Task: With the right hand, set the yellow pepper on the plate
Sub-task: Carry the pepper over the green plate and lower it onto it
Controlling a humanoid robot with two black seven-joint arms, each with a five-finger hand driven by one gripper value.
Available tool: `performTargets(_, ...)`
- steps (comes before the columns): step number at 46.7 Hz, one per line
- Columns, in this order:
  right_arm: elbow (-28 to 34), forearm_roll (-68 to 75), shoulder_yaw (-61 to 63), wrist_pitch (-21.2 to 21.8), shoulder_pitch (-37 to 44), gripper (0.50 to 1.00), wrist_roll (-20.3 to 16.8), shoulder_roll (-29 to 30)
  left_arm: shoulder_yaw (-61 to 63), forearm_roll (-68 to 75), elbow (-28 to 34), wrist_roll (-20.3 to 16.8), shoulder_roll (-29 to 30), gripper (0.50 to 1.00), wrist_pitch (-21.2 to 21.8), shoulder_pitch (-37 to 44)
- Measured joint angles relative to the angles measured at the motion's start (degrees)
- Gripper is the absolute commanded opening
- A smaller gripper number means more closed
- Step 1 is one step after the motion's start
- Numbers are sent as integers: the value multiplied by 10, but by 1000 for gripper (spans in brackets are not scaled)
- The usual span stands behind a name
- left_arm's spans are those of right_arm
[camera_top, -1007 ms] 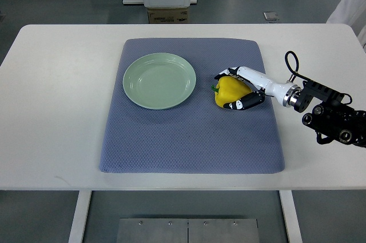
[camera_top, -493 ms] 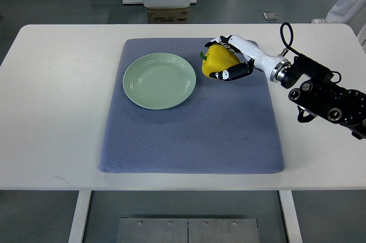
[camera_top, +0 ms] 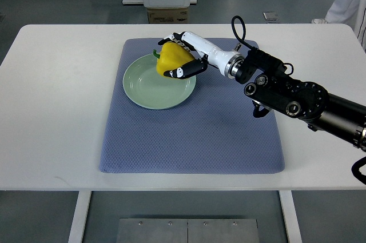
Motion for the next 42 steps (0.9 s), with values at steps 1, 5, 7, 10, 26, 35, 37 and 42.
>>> performTargets(1, 0, 0, 0, 0, 0, 500, -2, 5, 0, 0, 0, 0, 0, 1000, 0, 0)
performTargets(5, -1, 0, 0, 0, 2, 500, -12, 13, 0, 0, 0, 0, 0, 1000, 0, 0)
performTargets(7, -1, 1, 0, 0, 3, 500, -15, 13, 0, 0, 0, 0, 0, 1000, 0, 0)
performTargets(10, -1, 1, 0, 0, 4, 500, -19, 13, 0, 0, 0, 0, 0, 1000, 0, 0)
performTargets(26, 0, 1, 0, 0, -3, 500, -32, 13, 0, 0, 0, 0, 0, 1000, 0, 0)
performTargets(35, 4, 0, 0, 5, -5, 500, -28, 13, 0, 0, 0, 0, 0, 1000, 0, 0)
performTargets(37, 4, 0, 0, 6, -5, 500, -28, 13, 0, 0, 0, 0, 0, 1000, 0, 0)
performTargets(42, 5, 0, -3, 8, -7, 500, -32, 13, 0, 0, 0, 0, 0, 1000, 0, 0)
